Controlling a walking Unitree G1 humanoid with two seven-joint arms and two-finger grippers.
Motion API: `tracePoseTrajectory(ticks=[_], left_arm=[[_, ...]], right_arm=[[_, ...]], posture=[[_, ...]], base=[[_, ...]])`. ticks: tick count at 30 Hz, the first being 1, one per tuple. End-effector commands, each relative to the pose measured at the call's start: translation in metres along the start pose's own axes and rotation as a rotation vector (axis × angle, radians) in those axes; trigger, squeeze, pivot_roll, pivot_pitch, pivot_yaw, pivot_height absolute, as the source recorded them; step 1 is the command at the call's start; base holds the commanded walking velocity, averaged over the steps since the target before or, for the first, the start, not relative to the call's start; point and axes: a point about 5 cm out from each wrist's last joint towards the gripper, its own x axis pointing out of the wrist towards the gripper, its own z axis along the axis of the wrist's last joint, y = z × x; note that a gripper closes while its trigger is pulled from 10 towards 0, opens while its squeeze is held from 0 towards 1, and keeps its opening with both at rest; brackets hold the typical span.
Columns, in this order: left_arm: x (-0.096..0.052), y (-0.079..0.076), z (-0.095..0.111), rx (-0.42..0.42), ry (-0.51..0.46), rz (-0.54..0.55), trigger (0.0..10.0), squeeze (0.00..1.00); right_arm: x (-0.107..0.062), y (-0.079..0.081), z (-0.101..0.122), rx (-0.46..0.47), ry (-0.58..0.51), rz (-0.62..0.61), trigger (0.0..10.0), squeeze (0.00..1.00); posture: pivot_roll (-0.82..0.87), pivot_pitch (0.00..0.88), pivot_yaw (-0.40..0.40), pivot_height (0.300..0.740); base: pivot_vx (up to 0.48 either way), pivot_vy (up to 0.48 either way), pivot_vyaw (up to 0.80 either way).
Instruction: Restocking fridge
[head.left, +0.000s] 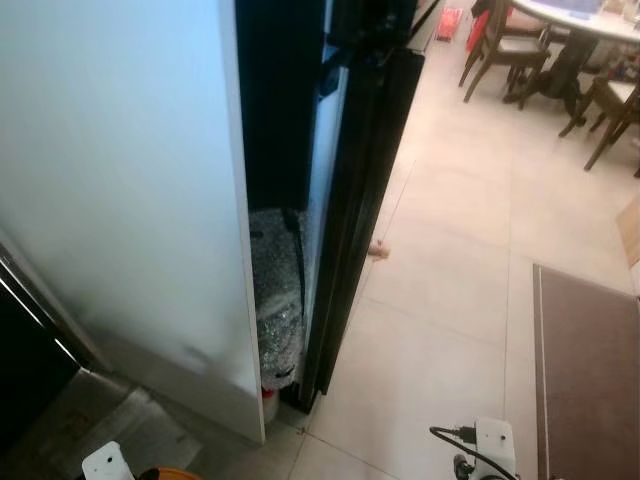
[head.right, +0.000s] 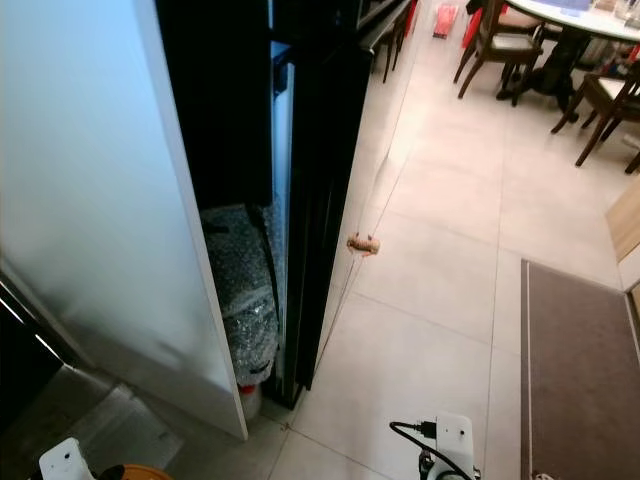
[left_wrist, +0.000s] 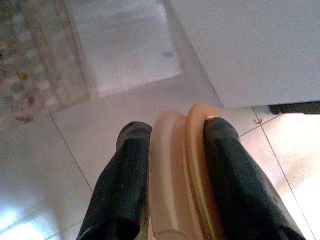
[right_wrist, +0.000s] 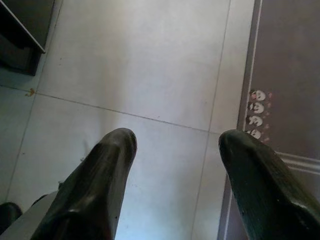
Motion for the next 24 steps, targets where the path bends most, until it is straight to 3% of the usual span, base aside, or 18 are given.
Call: tracePoseTrajectory(ticks=[1,12,19,24], left_arm=[[-0.0002,-0.0055,-0.0036,0.004,0.019,-0.015,10.0,0.0],[-0.0006,-0.0018,-0.0056,-0.002,0.031,-0.015,10.0,0.0],[-0.0007,-0.0026,-0.0062,0.003,0.032,-0.018,10.0,0.0],[-0.0006,-0.0029,-0.0059,0.005,0.031,-0.018,10.0,0.0]], right_arm=[[0.0003,-0.0073,0.0005,0.002,-0.003,-0.023,10.0,0.0],[0.0003,-0.0072,0.0006,0.01,-0.003,-0.024,10.0,0.0],[0.0002,-0.0073,0.0004,0.01,-0.004,-0.026,10.0,0.0],[0.0002,-0.0076,0.0006,0.007,-0.008,-0.029,10.0,0.0]], posture=[[-0.02,0.0,-0.051,0.74],[-0.02,0.0,-0.051,0.74],[-0.02,0.0,-0.05,0.74],[-0.02,0.0,-0.05,0.74]], base=[[0.0,0.0,0.0],[0.0,0.0,0.0],[0.0,0.0,-0.69],[0.0,0.0,0.0]])
